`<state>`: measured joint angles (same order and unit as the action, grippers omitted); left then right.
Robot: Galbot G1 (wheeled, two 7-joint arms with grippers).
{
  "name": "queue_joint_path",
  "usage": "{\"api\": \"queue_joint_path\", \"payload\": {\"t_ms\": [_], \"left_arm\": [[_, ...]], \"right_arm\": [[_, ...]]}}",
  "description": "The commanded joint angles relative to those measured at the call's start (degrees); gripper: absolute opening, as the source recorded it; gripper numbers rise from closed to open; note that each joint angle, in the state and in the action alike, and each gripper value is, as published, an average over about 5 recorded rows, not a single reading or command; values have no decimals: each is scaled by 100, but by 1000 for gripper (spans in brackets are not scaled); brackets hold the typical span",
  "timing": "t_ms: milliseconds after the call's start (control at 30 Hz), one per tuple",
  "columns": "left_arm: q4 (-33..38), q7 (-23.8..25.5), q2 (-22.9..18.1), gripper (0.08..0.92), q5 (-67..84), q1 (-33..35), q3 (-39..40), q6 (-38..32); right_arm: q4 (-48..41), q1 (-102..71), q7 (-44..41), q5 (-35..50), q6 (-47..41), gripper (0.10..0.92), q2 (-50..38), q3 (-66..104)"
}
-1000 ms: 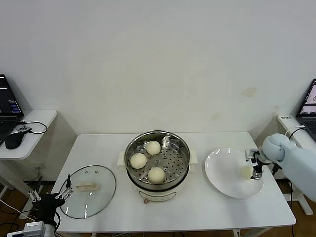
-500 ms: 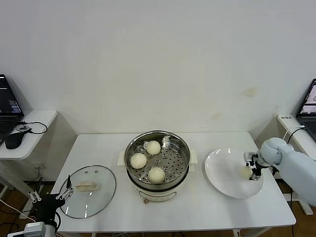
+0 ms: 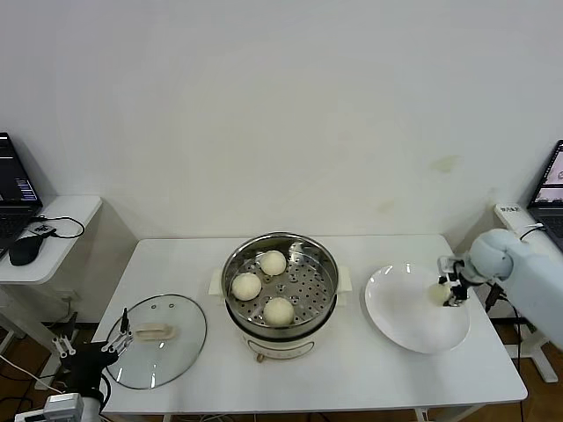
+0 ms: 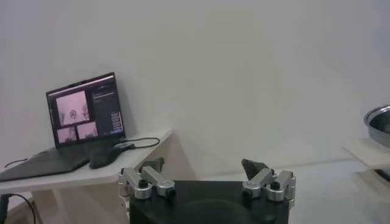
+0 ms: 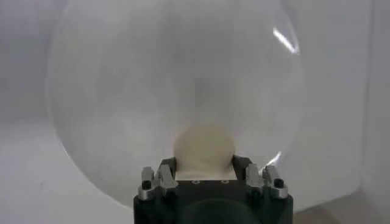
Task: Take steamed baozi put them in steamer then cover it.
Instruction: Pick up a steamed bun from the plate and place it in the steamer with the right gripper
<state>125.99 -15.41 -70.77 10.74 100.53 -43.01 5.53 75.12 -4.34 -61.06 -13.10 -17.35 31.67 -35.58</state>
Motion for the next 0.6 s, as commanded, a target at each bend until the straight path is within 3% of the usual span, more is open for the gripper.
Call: {"api": "queue_joint_path", "payload": {"t_ms": [33, 333, 600], "left_arm": [[1, -3, -4, 823, -28, -36, 100, 1], [10, -2, 21, 823, -26, -45, 132, -2], [-5, -4, -59, 823, -29, -38, 128, -17]], "right_arm": [[1541, 2044, 106, 1676, -762, 588, -388, -1173], [2185, 3737, 687, 3322, -1724, 601, 438, -2342], [2169, 4004, 1264, 4312, -2293, 602, 1670, -2807]]}}
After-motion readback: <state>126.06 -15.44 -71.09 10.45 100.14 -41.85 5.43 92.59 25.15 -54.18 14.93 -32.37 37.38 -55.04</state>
